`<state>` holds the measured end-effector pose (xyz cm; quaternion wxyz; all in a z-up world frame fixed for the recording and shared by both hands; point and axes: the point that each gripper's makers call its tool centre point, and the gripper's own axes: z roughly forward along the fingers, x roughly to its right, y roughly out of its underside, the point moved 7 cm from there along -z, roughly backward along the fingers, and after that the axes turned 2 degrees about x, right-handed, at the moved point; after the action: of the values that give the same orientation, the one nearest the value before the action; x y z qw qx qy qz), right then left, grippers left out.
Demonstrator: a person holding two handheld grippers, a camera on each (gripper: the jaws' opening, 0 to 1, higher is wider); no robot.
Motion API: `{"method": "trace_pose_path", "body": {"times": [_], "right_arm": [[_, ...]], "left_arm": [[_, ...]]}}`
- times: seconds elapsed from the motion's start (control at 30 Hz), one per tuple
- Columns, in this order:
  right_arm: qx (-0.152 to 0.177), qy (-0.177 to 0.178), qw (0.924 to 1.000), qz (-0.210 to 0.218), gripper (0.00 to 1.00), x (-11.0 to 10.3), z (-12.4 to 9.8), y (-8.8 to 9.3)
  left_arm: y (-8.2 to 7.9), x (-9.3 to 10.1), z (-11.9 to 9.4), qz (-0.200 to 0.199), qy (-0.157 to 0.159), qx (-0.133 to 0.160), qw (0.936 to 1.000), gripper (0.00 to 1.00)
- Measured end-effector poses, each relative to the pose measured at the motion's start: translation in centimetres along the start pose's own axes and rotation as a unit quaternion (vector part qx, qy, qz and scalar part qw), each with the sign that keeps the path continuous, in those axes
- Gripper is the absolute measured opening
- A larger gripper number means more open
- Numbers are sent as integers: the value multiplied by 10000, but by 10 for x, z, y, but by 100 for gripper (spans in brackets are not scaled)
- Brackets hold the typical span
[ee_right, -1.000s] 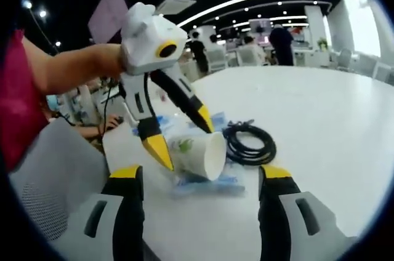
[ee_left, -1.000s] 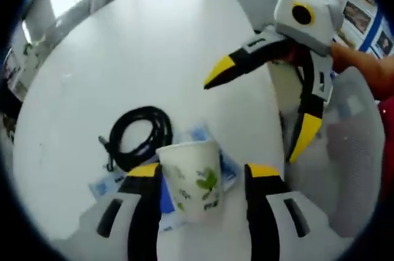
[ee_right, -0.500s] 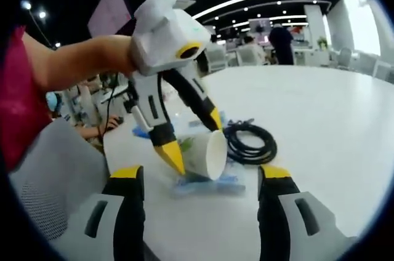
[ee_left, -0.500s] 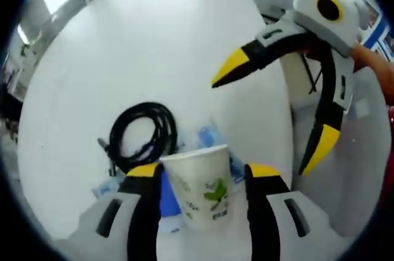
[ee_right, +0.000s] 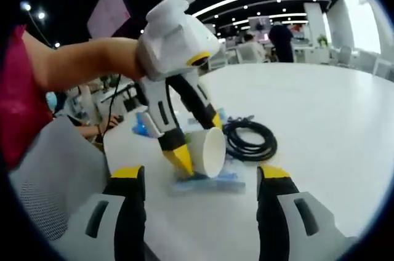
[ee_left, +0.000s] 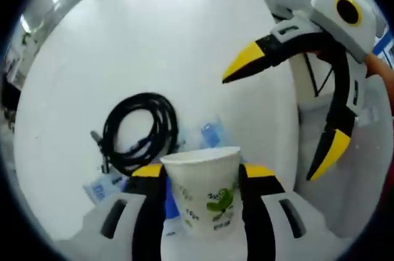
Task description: Arrange the tabletop items into an orderly group along one side of the table until the central work area is clear of visible clutter.
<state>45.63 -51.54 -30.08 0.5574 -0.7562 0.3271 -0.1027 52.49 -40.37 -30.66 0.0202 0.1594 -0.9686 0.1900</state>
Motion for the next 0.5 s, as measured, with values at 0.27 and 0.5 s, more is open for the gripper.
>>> {"method": "trace_pose_path", "body": {"times": [0.27, 0.5], "right_arm": [[-30, -28, 10000, -24, 73, -1, 1, -2], [-87, -91, 9999, -90, 72, -2, 5, -8]], "left_arm": [[2, -1, -2, -105, 50, 164, 9998, 43], [8, -5, -13, -229, 77, 580, 9980, 41]]}}
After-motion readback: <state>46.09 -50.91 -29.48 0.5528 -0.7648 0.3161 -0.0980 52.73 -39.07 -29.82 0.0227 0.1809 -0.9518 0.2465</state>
